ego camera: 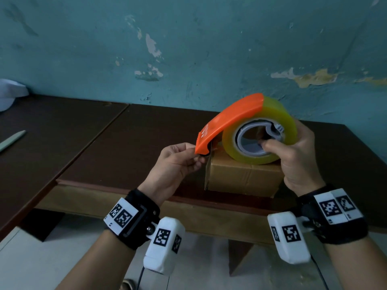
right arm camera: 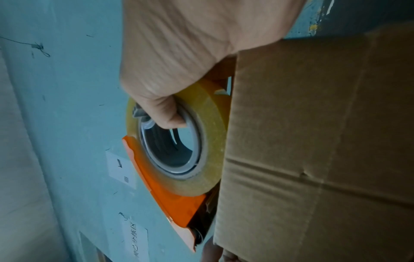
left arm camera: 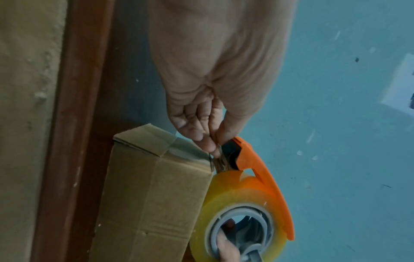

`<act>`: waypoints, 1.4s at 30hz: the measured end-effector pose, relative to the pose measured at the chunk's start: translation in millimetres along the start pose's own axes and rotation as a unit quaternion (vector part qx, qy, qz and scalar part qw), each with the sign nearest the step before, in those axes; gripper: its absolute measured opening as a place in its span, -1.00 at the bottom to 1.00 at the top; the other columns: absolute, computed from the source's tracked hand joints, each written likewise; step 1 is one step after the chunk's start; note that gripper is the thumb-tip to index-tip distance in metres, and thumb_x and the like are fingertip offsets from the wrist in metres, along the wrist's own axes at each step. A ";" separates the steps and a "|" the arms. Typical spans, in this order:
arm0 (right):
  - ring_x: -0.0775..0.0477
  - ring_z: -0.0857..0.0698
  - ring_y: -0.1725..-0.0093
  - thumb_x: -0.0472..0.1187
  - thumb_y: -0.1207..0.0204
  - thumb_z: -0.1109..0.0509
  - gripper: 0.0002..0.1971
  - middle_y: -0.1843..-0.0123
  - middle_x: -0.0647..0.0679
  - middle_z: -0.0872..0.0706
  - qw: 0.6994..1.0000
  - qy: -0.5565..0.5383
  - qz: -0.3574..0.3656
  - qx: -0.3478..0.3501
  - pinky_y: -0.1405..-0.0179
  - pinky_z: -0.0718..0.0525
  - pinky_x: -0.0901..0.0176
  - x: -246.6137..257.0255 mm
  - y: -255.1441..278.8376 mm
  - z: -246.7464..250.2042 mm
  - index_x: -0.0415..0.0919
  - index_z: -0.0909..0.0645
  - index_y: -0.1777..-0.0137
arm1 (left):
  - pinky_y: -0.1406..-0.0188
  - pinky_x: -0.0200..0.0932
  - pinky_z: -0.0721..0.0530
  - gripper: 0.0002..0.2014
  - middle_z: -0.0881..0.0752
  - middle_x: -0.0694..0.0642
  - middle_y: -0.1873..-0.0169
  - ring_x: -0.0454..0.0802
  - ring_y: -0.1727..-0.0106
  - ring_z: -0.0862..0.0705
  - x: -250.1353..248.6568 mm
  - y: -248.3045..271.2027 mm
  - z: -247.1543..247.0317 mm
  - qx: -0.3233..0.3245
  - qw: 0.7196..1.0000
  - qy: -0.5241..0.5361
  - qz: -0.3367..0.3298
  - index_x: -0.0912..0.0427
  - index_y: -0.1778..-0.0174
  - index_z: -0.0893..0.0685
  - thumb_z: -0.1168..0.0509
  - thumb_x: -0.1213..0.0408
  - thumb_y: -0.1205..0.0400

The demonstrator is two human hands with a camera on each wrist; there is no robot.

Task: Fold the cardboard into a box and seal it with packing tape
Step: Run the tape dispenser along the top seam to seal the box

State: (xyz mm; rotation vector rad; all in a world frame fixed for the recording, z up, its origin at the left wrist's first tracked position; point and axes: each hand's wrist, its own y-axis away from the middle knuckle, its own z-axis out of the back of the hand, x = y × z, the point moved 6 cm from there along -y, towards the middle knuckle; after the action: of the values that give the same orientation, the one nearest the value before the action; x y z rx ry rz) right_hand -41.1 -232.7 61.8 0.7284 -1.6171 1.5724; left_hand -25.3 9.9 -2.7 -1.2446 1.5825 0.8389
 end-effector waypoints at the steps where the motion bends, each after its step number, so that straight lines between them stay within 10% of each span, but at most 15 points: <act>1: -0.48 -0.76 -0.09 -0.52 -0.34 -0.42 -0.67 -0.06 -0.59 -0.72 1.000 0.002 0.000 0.000 -0.11 -0.81 -0.10 0.3 0.2 -0.4 -0.58 -0.67 -0.13 | 0.15 -0.29 -0.74 -0.87 -0.75 0.18 0.28 -0.10 0.26 -0.71 -2.0 1.0 1.1 -0.001 1.000 -0.012 -0.005 0.39 0.05 -0.68 -0.24 0.55 -0.74; 26: -0.36 -0.81 -0.06 -0.51 -0.33 -0.48 -0.65 -0.04 -0.50 -0.77 1.000 0.004 0.004 0.006 -0.12 -0.83 -0.19 -1.6 0.7 -7.8 -0.59 -0.66 -0.13 | 0.18 -0.28 -0.74 -0.86 -0.78 0.19 0.26 -0.13 0.28 -0.71 -20.8 8.0 28.2 -0.038 0.999 -0.018 0.013 0.36 0.19 -0.69 -0.30 0.53 -0.68; 35: -0.02 -0.84 -0.07 -0.56 -0.37 -0.41 -0.63 0.04 0.09 -0.85 0.998 -0.046 0.021 0.024 -0.09 -0.77 0.16 6.4 2.5 -13.3 -0.19 -0.72 -0.11 | 0.15 -0.29 -0.66 -0.90 -0.71 0.10 0.25 -0.14 0.25 -0.64 -8.9 6.4 13.6 -0.012 0.990 0.103 0.095 0.24 0.08 -0.76 -0.37 0.31 -0.60; 42: -0.05 -0.85 -0.11 -0.55 -0.39 -0.44 -0.61 0.00 0.09 -0.87 0.998 -0.034 0.029 0.031 -0.12 -0.78 0.13 7.7 3.1 -14.8 -0.19 -0.72 -0.15 | 0.32 -0.37 -0.66 -0.87 -0.66 0.05 0.32 -0.20 0.36 -0.62 3.2 0.1 8.2 -0.052 0.985 0.135 0.096 0.25 0.06 -0.71 -0.43 0.26 -0.57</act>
State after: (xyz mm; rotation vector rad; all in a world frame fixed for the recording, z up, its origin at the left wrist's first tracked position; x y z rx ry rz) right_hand -46.1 -216.9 65.8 0.7822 -1.6580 1.6627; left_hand -23.5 16.3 -8.5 -1.3383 1.9208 0.9129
